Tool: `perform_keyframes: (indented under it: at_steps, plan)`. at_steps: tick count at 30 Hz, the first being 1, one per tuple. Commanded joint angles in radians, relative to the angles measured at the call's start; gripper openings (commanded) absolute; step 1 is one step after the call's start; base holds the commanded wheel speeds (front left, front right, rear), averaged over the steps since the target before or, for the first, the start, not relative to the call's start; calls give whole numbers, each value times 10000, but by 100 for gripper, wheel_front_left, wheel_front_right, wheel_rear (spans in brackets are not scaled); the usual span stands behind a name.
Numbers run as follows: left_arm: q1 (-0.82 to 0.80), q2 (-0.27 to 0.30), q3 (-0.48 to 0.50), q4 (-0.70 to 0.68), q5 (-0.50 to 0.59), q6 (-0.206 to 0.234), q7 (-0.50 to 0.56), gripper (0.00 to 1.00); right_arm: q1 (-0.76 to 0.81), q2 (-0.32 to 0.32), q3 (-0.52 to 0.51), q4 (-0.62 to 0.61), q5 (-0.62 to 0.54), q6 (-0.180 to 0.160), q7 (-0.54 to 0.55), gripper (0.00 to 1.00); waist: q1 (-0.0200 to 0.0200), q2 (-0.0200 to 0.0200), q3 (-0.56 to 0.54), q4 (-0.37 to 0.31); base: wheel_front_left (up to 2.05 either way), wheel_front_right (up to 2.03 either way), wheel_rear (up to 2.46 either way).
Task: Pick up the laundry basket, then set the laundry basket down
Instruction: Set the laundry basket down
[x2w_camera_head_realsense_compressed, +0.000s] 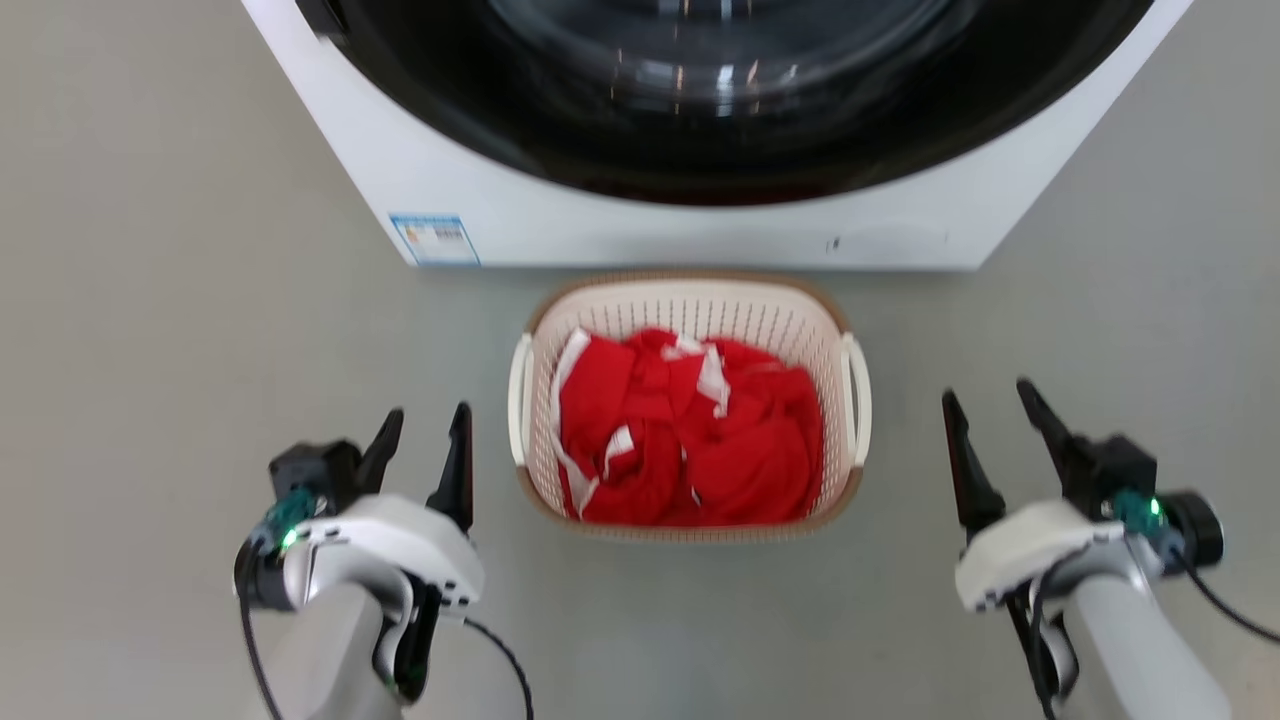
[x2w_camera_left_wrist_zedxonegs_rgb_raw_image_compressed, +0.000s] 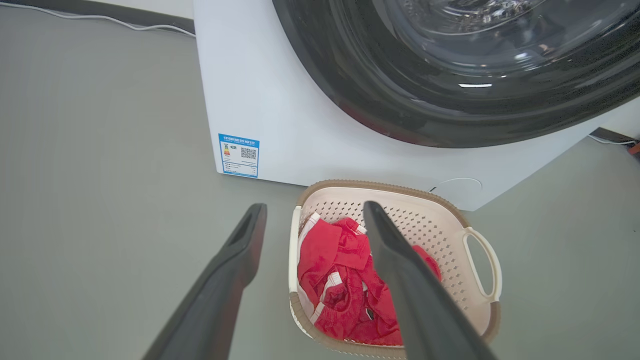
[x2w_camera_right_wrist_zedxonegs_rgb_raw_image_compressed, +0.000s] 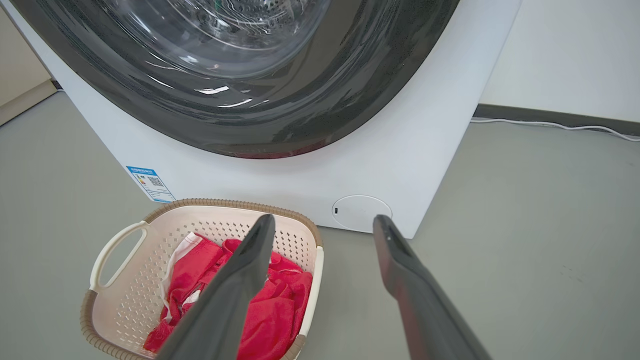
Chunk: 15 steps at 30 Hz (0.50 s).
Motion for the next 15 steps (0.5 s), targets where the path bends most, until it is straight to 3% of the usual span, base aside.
perform_keyframes:
  at_steps: [1,15]
  plan:
    - [441,246,554,-402,182,-22,-51,100,526,105,135,-380,-67,-11,-122,100,0,0,-835,58,0,0,0]
    - [3304,119,1971,-2223,1284,-258,-51,100,3075,105,-27,-1618,87,-11,-122,100,0,0,-3017,-17,0,0,0]
